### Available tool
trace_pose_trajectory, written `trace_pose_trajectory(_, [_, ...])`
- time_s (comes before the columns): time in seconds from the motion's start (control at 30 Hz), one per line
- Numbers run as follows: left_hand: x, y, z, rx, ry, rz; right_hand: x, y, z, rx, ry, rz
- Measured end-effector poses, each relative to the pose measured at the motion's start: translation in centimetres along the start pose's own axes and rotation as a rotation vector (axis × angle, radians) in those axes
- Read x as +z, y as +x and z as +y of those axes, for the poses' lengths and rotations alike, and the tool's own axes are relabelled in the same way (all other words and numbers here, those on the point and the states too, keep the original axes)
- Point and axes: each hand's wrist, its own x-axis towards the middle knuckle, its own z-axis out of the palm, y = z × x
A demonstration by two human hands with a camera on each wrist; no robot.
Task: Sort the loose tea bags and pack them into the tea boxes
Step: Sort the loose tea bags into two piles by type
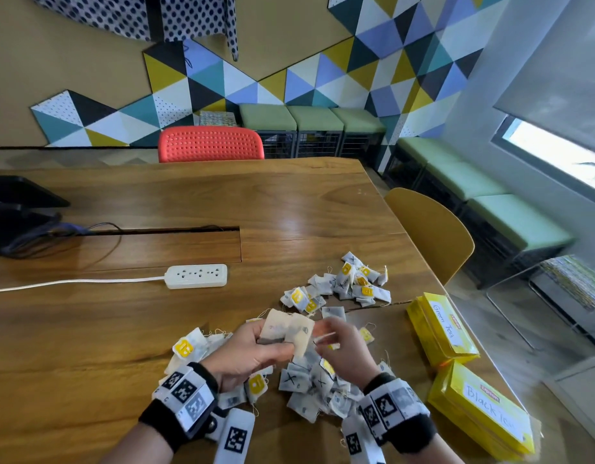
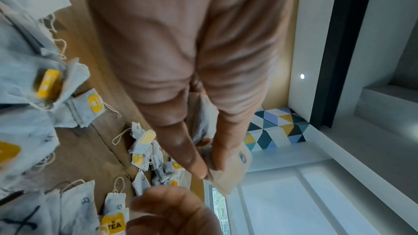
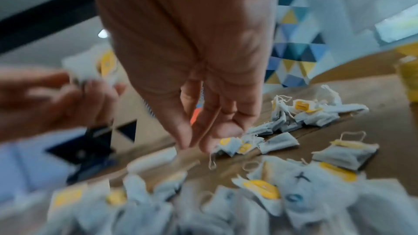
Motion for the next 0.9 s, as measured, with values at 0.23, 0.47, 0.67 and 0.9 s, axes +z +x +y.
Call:
trace_pose_trajectory(0.23, [-2.1, -0.9, -1.2, -0.038, -0.129, 0.105, 5.0, 2.0, 2.4, 0.006, -0.677, -0.326])
trace_pose_trajectory(0.47, [-3.5, -1.8, -2.0, -0.035, -0.198, 0.189, 6.8, 2.4, 2.5, -0.016, -0.834, -0.323])
trace_pose_trajectory(0.67, [-3.7, -1.5, -2.8, -0.034, -0.230, 0.269, 5.4, 1.9, 2.5, 0.087, -0.564, -0.344])
trace_pose_trajectory(0.9, [-2.6, -1.0, -3.0, -0.003, -0.009, 0.248, 2.2, -0.8, -1.8, 0.269, 0.563, -0.375])
